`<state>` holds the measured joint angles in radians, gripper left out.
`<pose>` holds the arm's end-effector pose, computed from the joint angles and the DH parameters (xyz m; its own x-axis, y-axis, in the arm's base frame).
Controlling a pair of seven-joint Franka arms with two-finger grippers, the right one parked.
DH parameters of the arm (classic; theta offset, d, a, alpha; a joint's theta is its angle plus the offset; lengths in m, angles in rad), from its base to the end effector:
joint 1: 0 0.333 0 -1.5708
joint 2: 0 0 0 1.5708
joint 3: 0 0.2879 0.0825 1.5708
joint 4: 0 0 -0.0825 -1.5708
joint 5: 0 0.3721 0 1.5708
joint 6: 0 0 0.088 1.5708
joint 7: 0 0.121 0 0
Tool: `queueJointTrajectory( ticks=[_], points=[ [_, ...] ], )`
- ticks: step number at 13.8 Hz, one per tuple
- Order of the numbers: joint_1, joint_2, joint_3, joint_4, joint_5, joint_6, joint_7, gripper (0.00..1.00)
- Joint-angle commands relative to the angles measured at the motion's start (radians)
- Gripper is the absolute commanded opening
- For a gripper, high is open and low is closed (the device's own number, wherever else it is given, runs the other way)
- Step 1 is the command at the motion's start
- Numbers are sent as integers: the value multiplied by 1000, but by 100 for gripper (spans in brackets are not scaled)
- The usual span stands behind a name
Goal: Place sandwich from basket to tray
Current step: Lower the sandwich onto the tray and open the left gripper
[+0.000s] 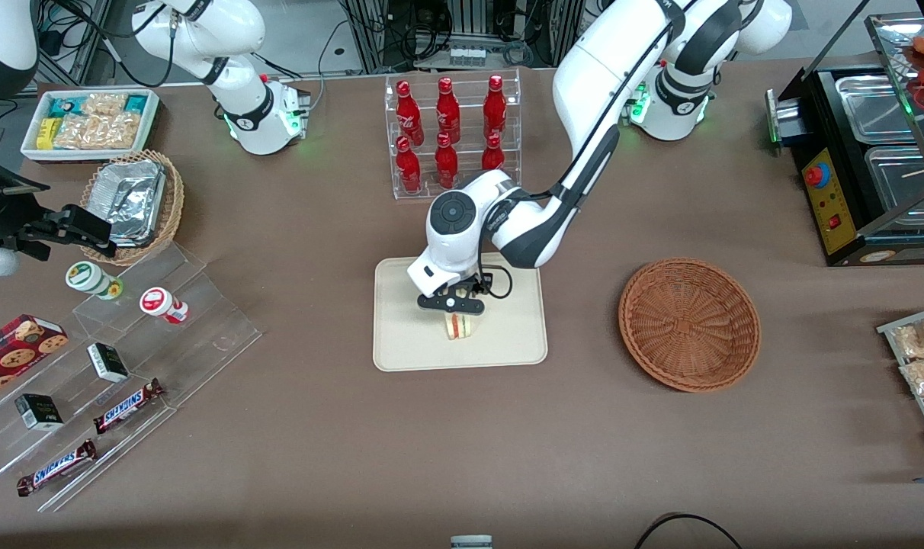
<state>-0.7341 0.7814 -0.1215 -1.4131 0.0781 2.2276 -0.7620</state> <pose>0.4750 -0.5197 0.2138 0.9946 -0.1030 0.0133 -0.1035 -0.9937 0.0429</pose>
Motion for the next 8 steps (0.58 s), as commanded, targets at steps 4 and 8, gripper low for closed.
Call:
queueJointTrajectory(
  ticks=[4, 8],
  points=[
    [18, -184, 16, -1, 6, -173, -57, 100],
    [111, -338, 14, -4, -1, -364, -63, 100]
  ],
)
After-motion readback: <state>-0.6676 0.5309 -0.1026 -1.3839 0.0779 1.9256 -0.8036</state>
